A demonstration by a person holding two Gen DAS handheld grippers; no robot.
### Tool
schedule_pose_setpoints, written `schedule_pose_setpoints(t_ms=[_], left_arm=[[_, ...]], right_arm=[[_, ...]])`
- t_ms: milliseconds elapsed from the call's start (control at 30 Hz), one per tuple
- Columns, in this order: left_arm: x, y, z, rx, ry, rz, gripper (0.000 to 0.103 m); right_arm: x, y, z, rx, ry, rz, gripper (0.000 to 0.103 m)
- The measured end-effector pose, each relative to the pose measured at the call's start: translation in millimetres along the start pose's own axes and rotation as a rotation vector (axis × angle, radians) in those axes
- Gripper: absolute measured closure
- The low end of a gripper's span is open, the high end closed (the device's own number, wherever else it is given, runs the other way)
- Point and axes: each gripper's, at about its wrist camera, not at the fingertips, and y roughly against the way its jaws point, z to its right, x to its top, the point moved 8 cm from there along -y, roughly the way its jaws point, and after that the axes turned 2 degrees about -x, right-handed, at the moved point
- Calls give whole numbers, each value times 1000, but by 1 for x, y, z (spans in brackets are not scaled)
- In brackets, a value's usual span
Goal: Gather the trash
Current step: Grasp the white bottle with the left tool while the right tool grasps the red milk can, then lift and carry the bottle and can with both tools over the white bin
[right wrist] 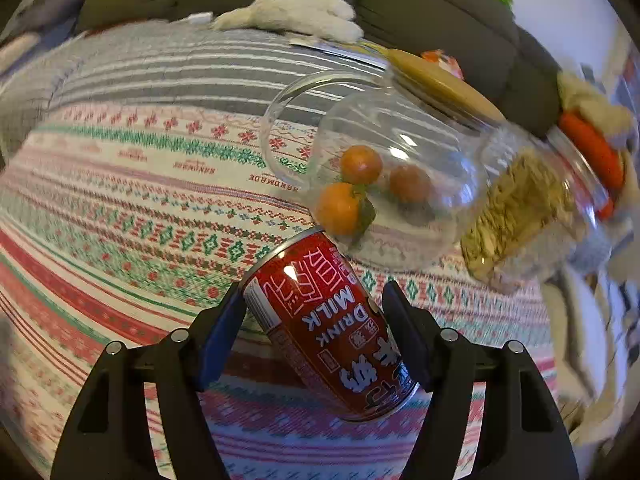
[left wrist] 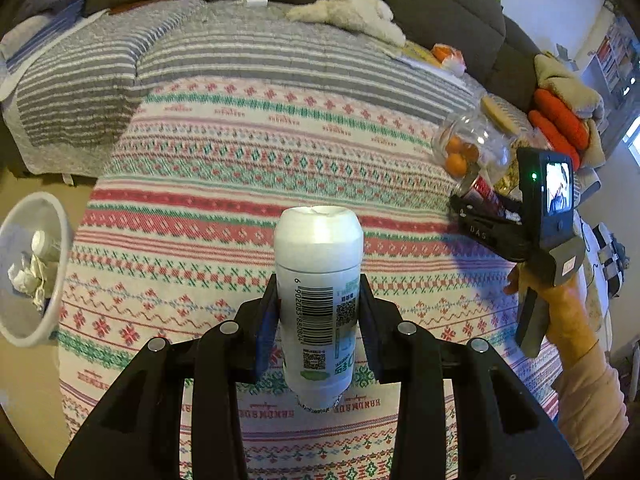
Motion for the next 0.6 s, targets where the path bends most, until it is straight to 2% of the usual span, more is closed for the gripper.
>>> schedule_pose_setpoints(t_ms=[233,400,600], left_arm=[[11,19,-3,-7,-2,56,68],[16,29,-11,-15,10,82,68],[21,41,-23,-13,27,106,68]], right_arm=[[3,27,4,32,-138,15,40],[6,38,0,100,-238,9,40],[13,60,-22,140,-254,56,40]])
